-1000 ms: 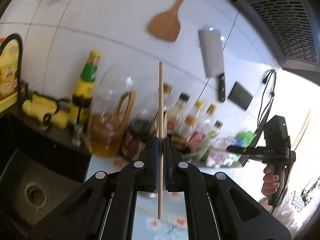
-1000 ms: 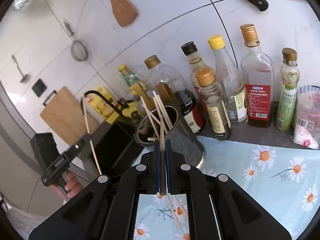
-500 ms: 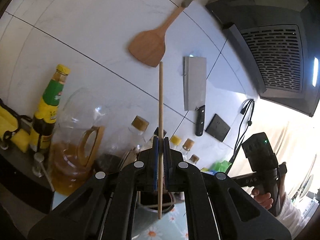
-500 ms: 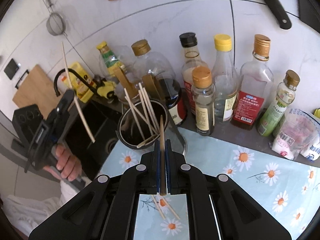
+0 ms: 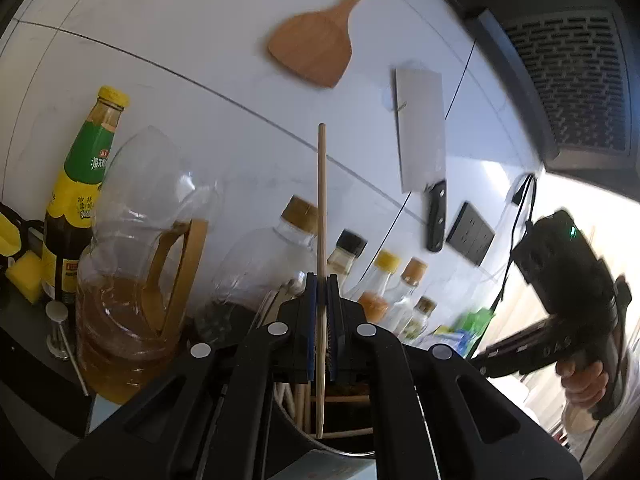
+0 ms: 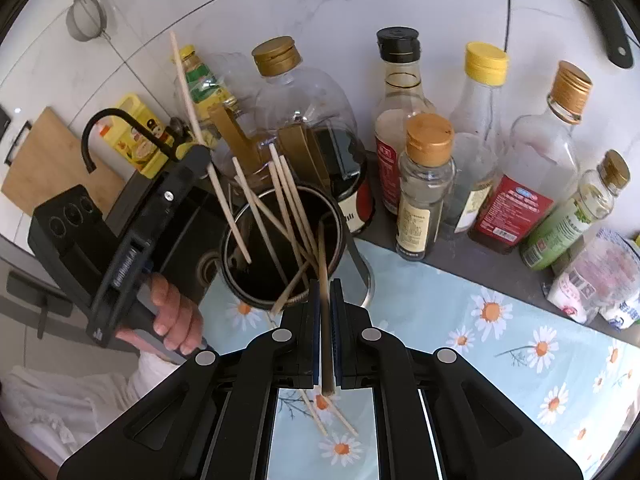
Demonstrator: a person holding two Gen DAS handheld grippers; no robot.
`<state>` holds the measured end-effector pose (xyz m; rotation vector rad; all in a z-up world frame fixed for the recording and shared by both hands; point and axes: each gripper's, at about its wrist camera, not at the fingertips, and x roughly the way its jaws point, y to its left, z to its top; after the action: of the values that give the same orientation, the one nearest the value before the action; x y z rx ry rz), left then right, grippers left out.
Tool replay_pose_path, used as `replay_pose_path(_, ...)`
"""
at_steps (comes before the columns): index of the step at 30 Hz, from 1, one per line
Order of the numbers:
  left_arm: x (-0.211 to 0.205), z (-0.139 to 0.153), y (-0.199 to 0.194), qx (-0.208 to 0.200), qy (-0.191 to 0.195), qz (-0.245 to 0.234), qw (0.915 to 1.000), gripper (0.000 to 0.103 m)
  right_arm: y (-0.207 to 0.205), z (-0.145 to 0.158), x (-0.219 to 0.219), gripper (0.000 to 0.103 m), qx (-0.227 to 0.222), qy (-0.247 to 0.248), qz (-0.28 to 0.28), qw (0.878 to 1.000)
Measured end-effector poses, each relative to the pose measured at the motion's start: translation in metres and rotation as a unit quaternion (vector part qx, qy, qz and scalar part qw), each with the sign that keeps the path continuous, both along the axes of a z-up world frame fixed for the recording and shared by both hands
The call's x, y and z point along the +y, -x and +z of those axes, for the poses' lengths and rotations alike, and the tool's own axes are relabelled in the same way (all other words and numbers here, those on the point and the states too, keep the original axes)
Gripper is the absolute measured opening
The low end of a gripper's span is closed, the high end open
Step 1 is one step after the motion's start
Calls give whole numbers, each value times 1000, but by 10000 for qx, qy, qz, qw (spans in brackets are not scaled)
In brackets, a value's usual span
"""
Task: Organize utensils
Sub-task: 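Raise both held chopsticks above the dark holder, then open both tools to drop the chopsticks into the holder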
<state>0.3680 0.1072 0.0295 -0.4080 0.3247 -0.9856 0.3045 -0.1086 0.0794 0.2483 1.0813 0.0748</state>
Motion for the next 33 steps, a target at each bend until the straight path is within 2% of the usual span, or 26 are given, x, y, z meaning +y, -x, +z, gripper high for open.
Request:
replay_pose_path(5,1,-2,5,-172,-219,30,9996,8,-11,-6,-6,9,-69,-207,5,9998)
replay_pose_path(6,2,-2,4,-152,-237,44,9996,11,-12,-7,-7,9,-94,-270,33,9996)
replay_pose_path(8,9,0,4,-128,-243,132,9995,29,-11,-5,-8,11,-206,-285,120,9993)
replay_pose_path(9,13,1,6,-147,-236,196,9994,32,-10,-3,-8,16,-290,-234,143,9992)
replay_pose_path(11,22,4,7,-95,-242,244,9994,53,-5,1,-8,52,-478,-172,166,9986)
replay_pose_path(15,38,8,15,-63,-404,512,9979,64,10,10,-5,60,-870,-129,280,9957)
replay_pose_path(17,44,10,19,-33,-534,588,9968,70,18,15,0,75,-1071,11,233,9940)
replay_pose_path(18,47,10,22,-3,-619,631,9961,71,22,17,1,78,-1158,39,236,9930)
replay_pose_path(20,54,11,30,28,-779,734,9943,80,29,19,2,85,-1304,-1,246,9912)
replay_pose_path(24,68,7,46,104,-1078,1032,9888,96,43,21,-1,87,-1532,-291,237,9875)
replay_pose_path(28,78,1,60,257,-1442,1285,9808,97,51,21,-1,88,-1625,-418,333,9853)
replay_pose_path(33,85,-5,77,383,-1703,1549,9724,97,64,24,0,91,-1807,-444,574,9809)
